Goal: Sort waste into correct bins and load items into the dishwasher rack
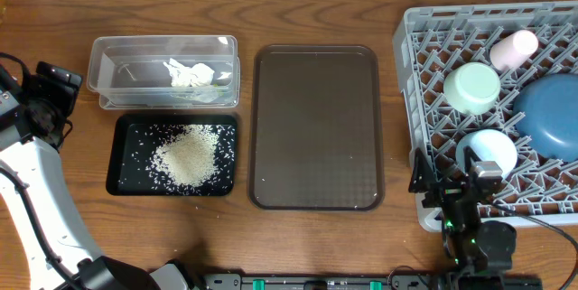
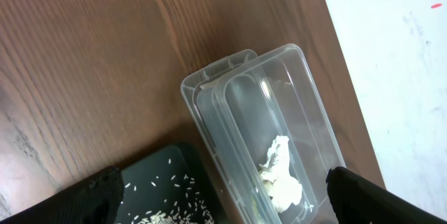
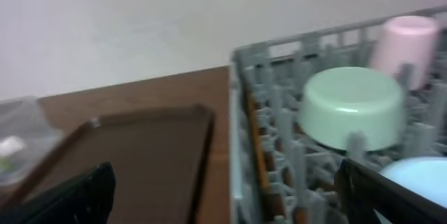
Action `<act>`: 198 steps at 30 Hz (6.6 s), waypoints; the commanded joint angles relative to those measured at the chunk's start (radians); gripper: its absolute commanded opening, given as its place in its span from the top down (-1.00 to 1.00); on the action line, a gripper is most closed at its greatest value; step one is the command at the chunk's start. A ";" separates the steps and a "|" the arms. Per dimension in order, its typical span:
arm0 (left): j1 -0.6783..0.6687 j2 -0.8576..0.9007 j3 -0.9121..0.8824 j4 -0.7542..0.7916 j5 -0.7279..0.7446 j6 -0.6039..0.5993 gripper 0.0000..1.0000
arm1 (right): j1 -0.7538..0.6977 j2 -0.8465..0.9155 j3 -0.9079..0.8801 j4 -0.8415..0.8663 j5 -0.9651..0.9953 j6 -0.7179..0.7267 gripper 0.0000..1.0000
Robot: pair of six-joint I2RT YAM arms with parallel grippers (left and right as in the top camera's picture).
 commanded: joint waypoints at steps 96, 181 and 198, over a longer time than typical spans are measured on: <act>-0.767 -1.060 -0.702 0.018 -0.195 0.465 -0.89 | 0.008 -0.007 -0.001 -0.009 0.076 -0.159 -0.99; -0.538 -1.411 -1.284 0.587 -0.169 0.579 -0.90 | 0.008 -0.007 -0.001 -0.009 0.076 -0.159 -0.98; -0.538 -1.411 -1.284 0.587 -0.169 0.579 -0.89 | 0.008 -0.007 -0.001 -0.009 0.076 -0.159 -0.99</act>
